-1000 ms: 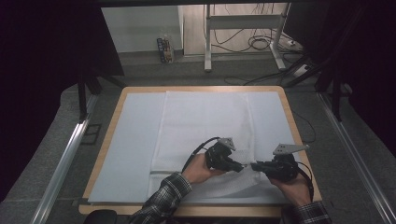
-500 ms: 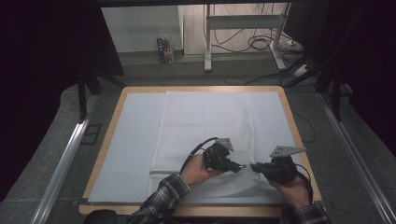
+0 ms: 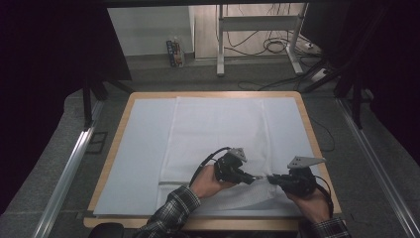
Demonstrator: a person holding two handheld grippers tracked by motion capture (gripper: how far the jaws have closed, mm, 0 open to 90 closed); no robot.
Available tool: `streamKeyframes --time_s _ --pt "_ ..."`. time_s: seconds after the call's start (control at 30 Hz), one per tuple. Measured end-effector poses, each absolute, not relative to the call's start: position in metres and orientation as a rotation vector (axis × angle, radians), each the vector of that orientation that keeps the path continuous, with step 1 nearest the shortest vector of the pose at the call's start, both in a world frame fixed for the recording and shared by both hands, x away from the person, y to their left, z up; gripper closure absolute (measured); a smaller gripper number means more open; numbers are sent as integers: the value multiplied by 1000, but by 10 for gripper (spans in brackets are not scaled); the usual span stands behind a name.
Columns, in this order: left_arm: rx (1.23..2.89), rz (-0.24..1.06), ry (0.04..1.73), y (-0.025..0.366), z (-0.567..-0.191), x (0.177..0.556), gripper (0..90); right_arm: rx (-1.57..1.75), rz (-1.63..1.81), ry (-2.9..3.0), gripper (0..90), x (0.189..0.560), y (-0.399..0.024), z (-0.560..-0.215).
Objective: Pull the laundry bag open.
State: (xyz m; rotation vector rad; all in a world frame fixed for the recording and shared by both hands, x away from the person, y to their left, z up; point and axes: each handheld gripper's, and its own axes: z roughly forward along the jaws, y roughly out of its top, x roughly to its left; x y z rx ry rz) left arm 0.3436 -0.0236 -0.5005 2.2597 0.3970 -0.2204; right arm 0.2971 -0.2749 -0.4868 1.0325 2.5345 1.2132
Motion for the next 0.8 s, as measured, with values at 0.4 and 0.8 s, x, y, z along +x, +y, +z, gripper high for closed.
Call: streamKeyframes --time_s 0.4,0.8 --pt "2279 -208 409 -14 -504 342 876 1045 1163 2529 857 296 -275 -489" --pt "2277 -198 431 -3 -504 340 876 1060 1132 2507 857 296 -279 -490"
